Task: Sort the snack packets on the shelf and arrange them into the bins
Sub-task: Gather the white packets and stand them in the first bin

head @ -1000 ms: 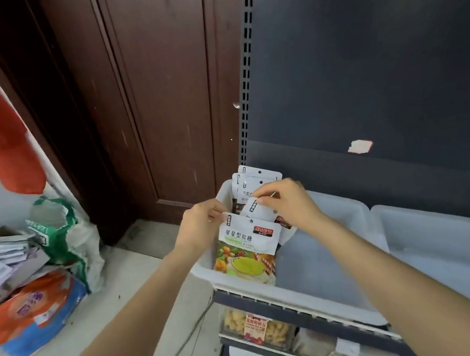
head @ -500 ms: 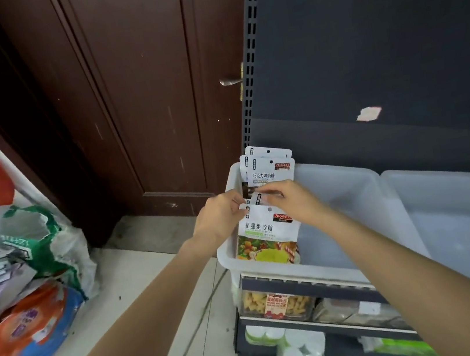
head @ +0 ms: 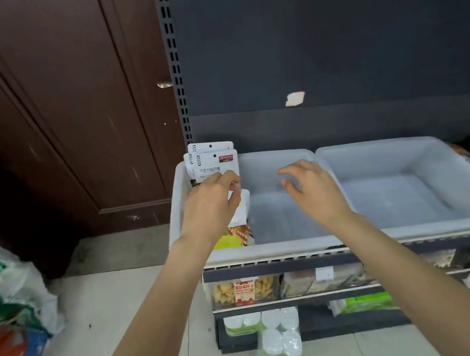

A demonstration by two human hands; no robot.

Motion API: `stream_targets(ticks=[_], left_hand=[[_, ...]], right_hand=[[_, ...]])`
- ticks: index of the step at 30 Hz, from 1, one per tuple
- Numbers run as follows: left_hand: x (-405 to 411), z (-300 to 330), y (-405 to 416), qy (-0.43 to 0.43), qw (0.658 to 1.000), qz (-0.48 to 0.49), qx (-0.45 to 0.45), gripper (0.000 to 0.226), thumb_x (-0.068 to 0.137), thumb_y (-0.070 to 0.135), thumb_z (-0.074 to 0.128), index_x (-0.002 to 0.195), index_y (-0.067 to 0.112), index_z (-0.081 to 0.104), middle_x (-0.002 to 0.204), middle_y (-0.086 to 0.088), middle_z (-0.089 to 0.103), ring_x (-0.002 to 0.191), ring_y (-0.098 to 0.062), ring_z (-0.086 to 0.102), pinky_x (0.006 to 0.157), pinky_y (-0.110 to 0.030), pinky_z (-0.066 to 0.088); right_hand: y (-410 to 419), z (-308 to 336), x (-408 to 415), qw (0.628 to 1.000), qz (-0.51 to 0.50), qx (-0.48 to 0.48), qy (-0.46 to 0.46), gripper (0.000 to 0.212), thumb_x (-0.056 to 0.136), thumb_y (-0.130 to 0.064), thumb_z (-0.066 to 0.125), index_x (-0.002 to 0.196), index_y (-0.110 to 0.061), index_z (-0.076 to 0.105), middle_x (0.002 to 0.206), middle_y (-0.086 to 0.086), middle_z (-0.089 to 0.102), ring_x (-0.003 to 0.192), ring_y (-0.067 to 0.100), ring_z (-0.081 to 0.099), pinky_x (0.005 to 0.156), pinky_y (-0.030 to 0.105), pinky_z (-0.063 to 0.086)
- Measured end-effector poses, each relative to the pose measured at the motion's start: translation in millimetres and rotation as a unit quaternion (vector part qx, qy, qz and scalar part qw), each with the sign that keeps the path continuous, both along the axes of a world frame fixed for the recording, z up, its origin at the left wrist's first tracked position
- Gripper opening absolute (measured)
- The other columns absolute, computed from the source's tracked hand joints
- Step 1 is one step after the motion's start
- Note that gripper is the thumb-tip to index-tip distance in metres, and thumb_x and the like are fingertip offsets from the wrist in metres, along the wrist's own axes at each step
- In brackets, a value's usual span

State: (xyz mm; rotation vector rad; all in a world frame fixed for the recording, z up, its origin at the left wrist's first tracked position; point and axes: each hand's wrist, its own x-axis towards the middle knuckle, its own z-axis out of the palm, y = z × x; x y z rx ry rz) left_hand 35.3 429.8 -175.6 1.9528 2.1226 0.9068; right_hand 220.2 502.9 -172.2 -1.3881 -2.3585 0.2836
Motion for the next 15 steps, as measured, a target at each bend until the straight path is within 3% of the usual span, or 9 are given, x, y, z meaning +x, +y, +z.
stream_targets(ticks=[4,11,15], left_hand=[[52,4,13,-0.052,0.997,-0.054,-0.017,0.017,0.092,0.017,0.054,0.107,0.017,0.062,0.097,0.001,0.067,0.089,-0.021,0.061,0.077,-0.036,0.05],[180,-5,42,0.036,0.989,-0.121,-0.076,0.022,0.095,0.025,0.05,0.115,0.019,0.058,0.112,0.001,0.061,0.102,-0.021,0.059,0.086,-0.034,0.046],[271,-4,57,0.039,0.981,-0.157,-0.11,0.024,0.095,0.026,0.05,0.117,0.019,0.058,0.117,0.0,0.061,0.105,-0.021,0.057,0.089,-0.033,0.045]], right_hand=[[-6,4,55,0.998,-0.041,0.025,-0.047,0.032,0.095,-0.022,0.05,0.126,-0.016,0.058,0.126,0.001,0.055,0.118,0.022,0.046,0.092,0.034,0.035],[-9,2,187,0.989,-0.112,0.02,-0.092,0.035,0.097,-0.031,0.048,0.128,-0.019,0.056,0.129,0.001,0.053,0.119,0.022,0.047,0.094,0.036,0.036],[-8,4,283,0.984,-0.143,-0.002,-0.105,0.037,0.097,-0.034,0.046,0.129,-0.02,0.055,0.131,0.001,0.052,0.12,0.023,0.046,0.094,0.039,0.039]])
